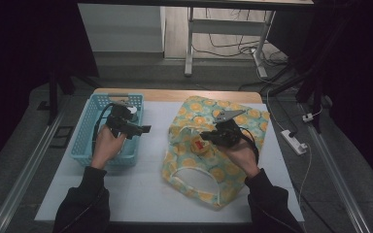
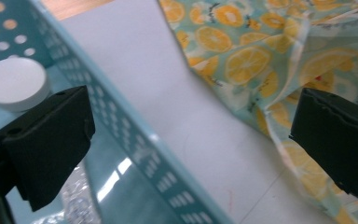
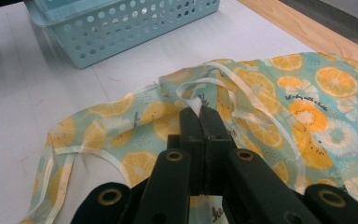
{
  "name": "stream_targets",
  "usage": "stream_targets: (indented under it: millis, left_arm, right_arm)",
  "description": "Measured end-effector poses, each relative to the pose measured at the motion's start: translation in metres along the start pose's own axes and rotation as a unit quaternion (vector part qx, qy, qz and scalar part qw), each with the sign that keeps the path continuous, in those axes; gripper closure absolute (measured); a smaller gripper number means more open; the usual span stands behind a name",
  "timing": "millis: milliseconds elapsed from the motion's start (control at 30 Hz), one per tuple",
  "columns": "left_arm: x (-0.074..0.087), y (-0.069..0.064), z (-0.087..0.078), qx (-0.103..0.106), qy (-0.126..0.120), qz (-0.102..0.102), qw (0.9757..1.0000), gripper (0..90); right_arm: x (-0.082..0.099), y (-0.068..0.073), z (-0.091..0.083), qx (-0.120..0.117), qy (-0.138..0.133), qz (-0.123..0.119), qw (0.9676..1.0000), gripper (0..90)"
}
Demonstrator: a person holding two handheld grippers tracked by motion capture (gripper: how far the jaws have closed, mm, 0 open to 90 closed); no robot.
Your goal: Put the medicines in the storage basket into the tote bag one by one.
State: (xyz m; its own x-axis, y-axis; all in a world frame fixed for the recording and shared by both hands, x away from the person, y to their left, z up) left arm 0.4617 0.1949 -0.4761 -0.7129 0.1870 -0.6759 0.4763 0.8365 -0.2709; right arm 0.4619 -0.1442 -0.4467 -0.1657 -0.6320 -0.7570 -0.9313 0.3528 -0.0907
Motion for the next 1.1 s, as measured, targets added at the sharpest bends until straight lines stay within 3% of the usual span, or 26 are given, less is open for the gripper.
stream_targets:
  millis: [200,400,500,533,600,833,1100]
  left_arm:
    - [0.006,0.014,0.000,-0.039,0.009,-0.004,0.9992,0.1]
    - [0.014,0.030,0.002,-0.060,0.030,-0.008,0.9977,0.0]
    - [0.017,0.038,0.002,-0.040,0.031,-0.025,0.9984,0.0]
    - [0.018,0.040,0.001,-0.043,0.033,-0.028,0.9982,0.0]
    - [0.021,0.044,0.002,-0.068,0.047,-0.022,0.9963,0.0]
    - [0.033,0.055,0.014,-0.073,0.095,-0.034,0.9922,0.0]
    - [0.039,0.058,0.026,-0.100,0.155,-0.041,0.9819,0.0]
  right_arm:
    - [0.000,0.000,0.001,0.000,0.001,-0.002,1.0000,90.0]
    - [0.001,0.001,0.002,-0.001,0.004,-0.002,1.0000,90.0]
    - [0.001,0.001,0.003,0.000,0.004,-0.002,1.0000,90.0]
    - [0.001,0.001,0.003,-0.001,0.004,-0.002,1.0000,90.0]
    - [0.001,0.001,0.003,-0.001,0.005,-0.003,1.0000,90.0]
    - [0.001,0.002,0.003,-0.002,0.005,-0.004,1.0000,90.0]
    - [0.001,0.003,0.004,-0.002,0.006,-0.003,1.0000,90.0]
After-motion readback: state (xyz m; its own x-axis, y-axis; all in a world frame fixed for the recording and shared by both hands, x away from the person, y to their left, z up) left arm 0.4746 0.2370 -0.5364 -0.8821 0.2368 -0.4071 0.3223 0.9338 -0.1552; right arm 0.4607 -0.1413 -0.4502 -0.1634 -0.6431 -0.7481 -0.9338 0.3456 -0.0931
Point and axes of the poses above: each handheld gripper's, and its own axes: z roughly forward along the jaws, x roughly out of its underside, y roughly to its left, the point moved 3 cm from there along z, roughly forward along the jaws, and after that the axes turned 7 degrees about -z, right-handed, at the moved point
